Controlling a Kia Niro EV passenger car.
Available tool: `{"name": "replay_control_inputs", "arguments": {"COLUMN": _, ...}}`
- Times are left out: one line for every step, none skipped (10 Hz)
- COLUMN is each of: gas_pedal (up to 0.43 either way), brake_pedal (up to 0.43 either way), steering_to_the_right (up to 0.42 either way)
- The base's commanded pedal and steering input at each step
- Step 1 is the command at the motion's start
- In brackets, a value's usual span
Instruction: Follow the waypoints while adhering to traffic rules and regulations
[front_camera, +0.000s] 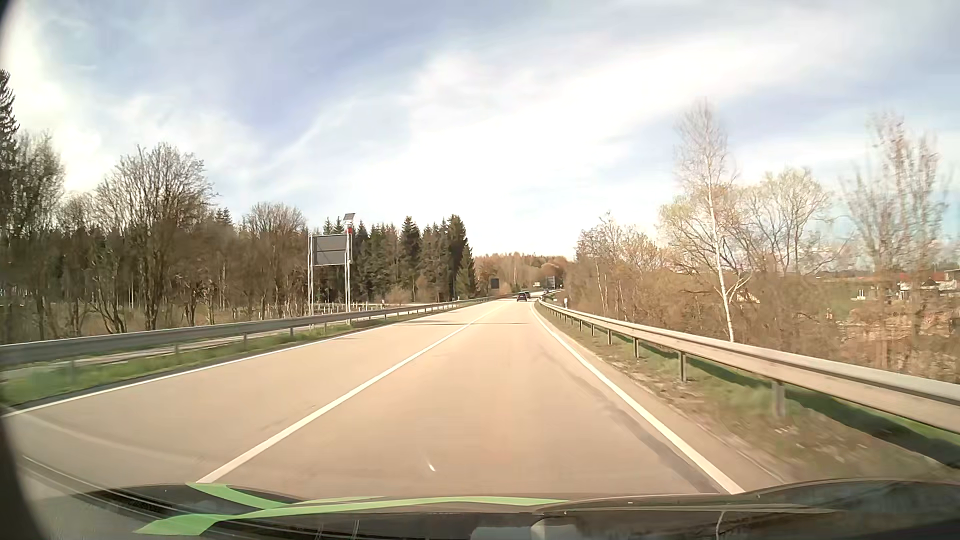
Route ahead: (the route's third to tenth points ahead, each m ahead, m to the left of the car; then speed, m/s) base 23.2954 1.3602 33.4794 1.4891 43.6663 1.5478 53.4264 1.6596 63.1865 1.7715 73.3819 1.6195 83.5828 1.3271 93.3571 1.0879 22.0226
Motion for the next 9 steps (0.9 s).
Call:
{"name": "replay_control_inputs", "arguments": {"gas_pedal": 0.118, "brake_pedal": 0.000, "steering_to_the_right": -0.006}}
{"name": "replay_control_inputs", "arguments": {"gas_pedal": 0.118, "brake_pedal": 0.000, "steering_to_the_right": -0.006}}
{"name": "replay_control_inputs", "arguments": {"gas_pedal": 0.118, "brake_pedal": 0.000, "steering_to_the_right": -0.007}}
{"name": "replay_control_inputs", "arguments": {"gas_pedal": 0.118, "brake_pedal": 0.000, "steering_to_the_right": -0.006}}
{"name": "replay_control_inputs", "arguments": {"gas_pedal": 0.118, "brake_pedal": 0.000, "steering_to_the_right": -0.006}}
{"name": "replay_control_inputs", "arguments": {"gas_pedal": 0.118, "brake_pedal": 0.000, "steering_to_the_right": -0.006}}
{"name": "replay_control_inputs", "arguments": {"gas_pedal": 0.118, "brake_pedal": 0.000, "steering_to_the_right": -0.006}}
{"name": "replay_control_inputs", "arguments": {"gas_pedal": 0.118, "brake_pedal": 0.000, "steering_to_the_right": -0.006}}
{"name": "replay_control_inputs", "arguments": {"gas_pedal": 0.118, "brake_pedal": 0.000, "steering_to_the_right": -0.005}}
